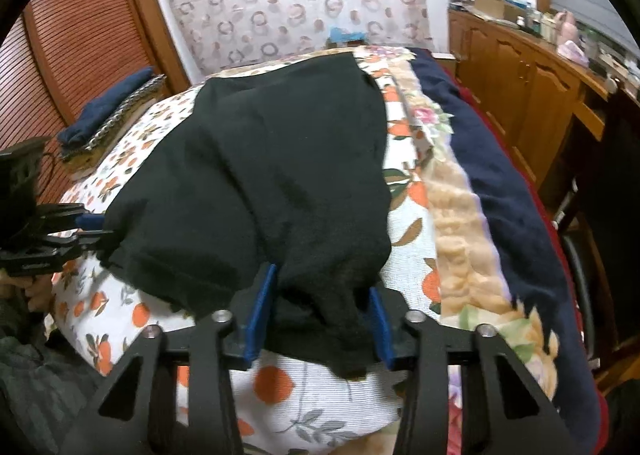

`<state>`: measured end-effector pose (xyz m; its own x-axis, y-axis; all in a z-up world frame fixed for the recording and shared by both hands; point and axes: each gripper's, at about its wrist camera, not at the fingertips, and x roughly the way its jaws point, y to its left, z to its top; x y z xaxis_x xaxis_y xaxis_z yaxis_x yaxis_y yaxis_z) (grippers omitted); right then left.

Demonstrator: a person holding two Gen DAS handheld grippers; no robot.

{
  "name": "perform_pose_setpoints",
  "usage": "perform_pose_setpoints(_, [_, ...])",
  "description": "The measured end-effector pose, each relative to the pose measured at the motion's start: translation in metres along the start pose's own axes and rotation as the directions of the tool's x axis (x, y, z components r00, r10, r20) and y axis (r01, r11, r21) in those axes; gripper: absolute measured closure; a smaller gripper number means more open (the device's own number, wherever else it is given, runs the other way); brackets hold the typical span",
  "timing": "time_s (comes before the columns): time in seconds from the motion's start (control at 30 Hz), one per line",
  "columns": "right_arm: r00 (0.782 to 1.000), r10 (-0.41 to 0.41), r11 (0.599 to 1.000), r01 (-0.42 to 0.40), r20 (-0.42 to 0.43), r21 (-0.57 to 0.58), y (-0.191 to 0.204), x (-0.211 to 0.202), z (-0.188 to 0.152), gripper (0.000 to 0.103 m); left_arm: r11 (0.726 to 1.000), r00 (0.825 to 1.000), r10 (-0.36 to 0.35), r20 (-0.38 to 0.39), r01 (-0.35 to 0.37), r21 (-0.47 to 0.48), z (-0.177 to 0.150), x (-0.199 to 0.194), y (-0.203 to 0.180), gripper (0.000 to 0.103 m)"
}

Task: Fold small clothes

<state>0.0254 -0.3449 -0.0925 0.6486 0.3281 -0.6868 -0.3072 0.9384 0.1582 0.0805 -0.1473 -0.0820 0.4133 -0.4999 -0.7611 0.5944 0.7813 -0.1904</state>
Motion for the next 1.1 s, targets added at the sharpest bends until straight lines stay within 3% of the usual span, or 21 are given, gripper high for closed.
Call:
perform_pose_setpoints(0.17, [0.999,0.018,1.0,-0.017,0.041,-0.013,0.003,-0.006,0.0,0.09,0.999,0.998,-0.031,0.063,0.032,-0.021,0.006,-0.018,0.002,0.09])
perform_pose_setpoints(0.37, [0.98,0.066,0.997,-0.07,0.187,0.015,-0.005,-0.036,0.027,0.092,0.998,0.987,-0.025,0.162,0.034,-0.052,0.036,-0.044,0.019,0.09])
perform_pose_setpoints(0.53, [0.962,0.071,0.997,-0.063,0.265,-0.041,0.0,-0.041,0.068,0.092,0.995,0.977,-0.014,0.211,0.035,-0.098,0.072,-0.048,0.047,0.09])
perform_pose_setpoints(0.77, [0.956,0.073,0.997,-0.059,0.285,-0.059,-0.012,-0.012,0.111,0.092,0.992,0.976,0.023,0.217,0.006,-0.129,0.098,-0.036,0.074,0.09])
perform_pose_setpoints(1.1, [0.964,0.079,0.996,-0.066,0.253,-0.059,-0.016,0.034,0.145,0.092,0.986,0.981,0.055,0.185,-0.024,-0.165,0.134,-0.01,0.103,0.09])
